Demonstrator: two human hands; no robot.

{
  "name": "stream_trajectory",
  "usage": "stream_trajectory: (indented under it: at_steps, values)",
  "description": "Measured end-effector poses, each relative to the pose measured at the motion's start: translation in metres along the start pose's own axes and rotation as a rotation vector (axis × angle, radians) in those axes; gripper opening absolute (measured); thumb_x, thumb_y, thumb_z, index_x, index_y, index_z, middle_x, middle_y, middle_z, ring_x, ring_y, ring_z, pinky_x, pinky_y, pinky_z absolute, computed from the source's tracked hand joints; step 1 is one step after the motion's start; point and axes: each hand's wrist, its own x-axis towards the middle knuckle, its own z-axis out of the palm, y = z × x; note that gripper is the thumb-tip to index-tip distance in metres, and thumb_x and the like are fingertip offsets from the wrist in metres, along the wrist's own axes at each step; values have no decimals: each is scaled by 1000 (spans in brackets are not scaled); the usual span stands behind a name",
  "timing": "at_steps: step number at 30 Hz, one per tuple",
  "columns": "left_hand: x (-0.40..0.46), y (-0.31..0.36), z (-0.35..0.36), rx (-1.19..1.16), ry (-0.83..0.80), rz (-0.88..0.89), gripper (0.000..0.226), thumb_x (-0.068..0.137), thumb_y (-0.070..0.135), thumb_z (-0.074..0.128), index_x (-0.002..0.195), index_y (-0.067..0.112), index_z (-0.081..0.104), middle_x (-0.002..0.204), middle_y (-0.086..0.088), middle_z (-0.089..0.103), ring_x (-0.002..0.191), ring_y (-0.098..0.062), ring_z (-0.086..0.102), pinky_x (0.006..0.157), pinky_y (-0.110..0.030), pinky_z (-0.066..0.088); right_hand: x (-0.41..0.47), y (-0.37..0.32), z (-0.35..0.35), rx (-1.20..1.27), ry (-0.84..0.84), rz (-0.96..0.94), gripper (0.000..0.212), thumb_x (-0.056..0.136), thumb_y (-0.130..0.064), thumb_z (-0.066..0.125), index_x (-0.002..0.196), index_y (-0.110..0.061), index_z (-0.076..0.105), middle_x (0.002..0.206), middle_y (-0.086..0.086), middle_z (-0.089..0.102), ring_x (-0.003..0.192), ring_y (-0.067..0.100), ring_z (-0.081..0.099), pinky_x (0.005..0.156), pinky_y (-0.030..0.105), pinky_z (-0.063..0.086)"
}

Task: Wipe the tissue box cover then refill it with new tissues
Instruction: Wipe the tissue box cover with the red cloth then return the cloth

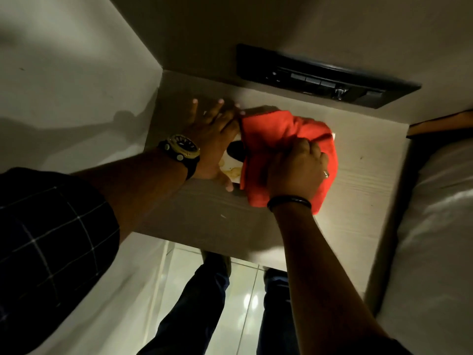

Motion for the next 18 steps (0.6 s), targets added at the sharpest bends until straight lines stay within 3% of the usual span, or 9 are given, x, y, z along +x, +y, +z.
stream_trajectory:
  at_steps: [3, 6, 7, 9, 11, 13, 15, 18]
  values:
    - [-2, 0, -1, -22, 12, 19, 143, 41, 90, 63, 148, 31, -11, 163, -3, -2, 148, -34, -8, 111, -69, -9, -3, -2, -18, 328, 105, -140, 24, 80, -19, 57, 93, 2, 61, 98, 17, 64, 94, 33, 57, 83, 38, 40]
    - [-2, -2, -4, -42, -6, 33, 141, 44, 87, 65, 148, 31, -13, 163, -3, -1, 149, -34, -5, 113, -70, -3, -7, -4, -34, 796, 111, -117, 4, 76, -15, 54, 75, -19, 54, 67, -17, 58, 60, 4, 53, 58, 16, 40]
    - [-2, -3, -3, -50, -15, 24, 143, 45, 87, 65, 149, 29, -13, 163, -3, -3, 149, -33, -7, 112, -68, -9, -6, -4, -38, 948, 72, -83, 9, 77, -13, 53, 74, -21, 51, 61, -16, 54, 53, 2, 47, 53, 17, 38]
    - [-1, -2, -2, -73, -10, 11, 144, 45, 86, 68, 151, 27, -9, 163, -3, -2, 149, -33, -6, 108, -60, -14, 1, 0, -39, 1138, 22, 10, 3, 79, -12, 53, 80, -15, 54, 65, 4, 52, 55, 20, 44, 51, 32, 38]
    - [-2, -1, 0, -60, 9, 7, 145, 44, 85, 68, 152, 25, -7, 163, -3, -1, 149, -33, -4, 109, -61, -10, 10, 12, -31, 986, 32, 23, 20, 82, -10, 55, 100, -4, 60, 80, 13, 57, 67, 26, 50, 64, 40, 43]
    - [-2, 0, 0, -18, 11, 0, 148, 42, 90, 63, 151, 24, -12, 163, -3, -7, 149, -31, -9, 109, -63, -11, 14, 26, -15, 461, 92, -22, 40, 89, -13, 52, 126, 0, 54, 108, 19, 59, 96, 32, 55, 85, 39, 40]
    - [-1, 0, 2, -4, 9, -4, 149, 41, 92, 60, 149, 24, -18, 163, -2, -13, 148, -29, -13, 108, -63, -13, 11, 32, -8, 82, 217, -86, 49, 93, -23, 47, 139, -4, 46, 133, 23, 49, 119, 40, 47, 95, 43, 39]
    - [0, -2, 4, 5, 22, -7, 149, 41, 93, 58, 148, 25, -20, 162, -2, -14, 148, -30, -14, 109, -63, -12, 9, 26, 1, -16, 153, -351, 55, 94, -35, 45, 143, -10, 41, 149, 22, 37, 139, 45, 29, 109, 63, 23]
